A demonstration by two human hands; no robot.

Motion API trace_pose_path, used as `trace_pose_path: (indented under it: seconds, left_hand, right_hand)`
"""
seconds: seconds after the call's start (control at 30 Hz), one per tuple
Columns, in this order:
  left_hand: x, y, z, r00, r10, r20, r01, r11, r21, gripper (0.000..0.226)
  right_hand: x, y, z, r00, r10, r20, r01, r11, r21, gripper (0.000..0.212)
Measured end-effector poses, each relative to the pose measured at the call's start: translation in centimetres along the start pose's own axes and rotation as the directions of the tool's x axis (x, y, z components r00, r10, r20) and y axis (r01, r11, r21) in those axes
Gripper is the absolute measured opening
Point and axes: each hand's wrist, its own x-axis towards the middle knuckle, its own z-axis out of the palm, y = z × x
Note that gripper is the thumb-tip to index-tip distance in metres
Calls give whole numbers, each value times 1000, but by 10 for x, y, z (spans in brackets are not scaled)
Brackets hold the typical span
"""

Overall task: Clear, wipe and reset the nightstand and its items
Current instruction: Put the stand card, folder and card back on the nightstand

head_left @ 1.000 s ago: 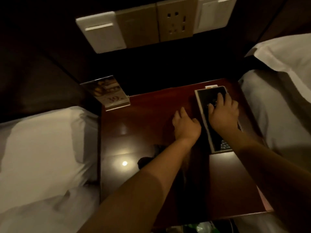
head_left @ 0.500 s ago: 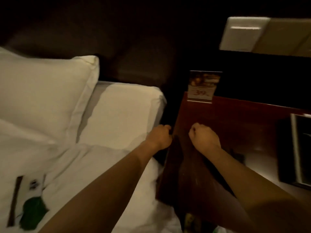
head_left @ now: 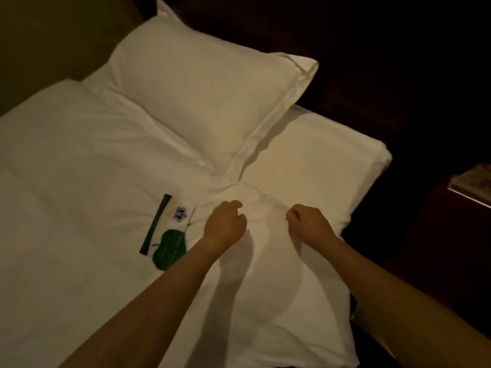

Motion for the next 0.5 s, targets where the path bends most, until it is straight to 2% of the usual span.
trace_pose_path:
  seconds: [0.13, 0.3, 0.4, 0.5]
  left_hand:
    - [3, -62, -28, 976, -121, -179, 117, 993, -35, 47]
    - [7, -121, -48, 909, -286, -302, 283, 958, -55, 56]
    - [10, -153, -44, 911, -360, -202, 353, 933, -71, 59]
    - [13, -172, -37, 945, -325, -33, 306, 915, -262, 51]
  right_hand:
    - [11, -61, 46, 990, -134, 51, 134, 991, -6, 31]
    - [18, -115, 99, 966, -221, 133, 228, 973, -40, 28]
    - [25, -134, 123, 958, -218, 187, 230, 972, -44, 32]
    - [31, -145, 140, 956, -174, 237, 187, 982, -32, 34]
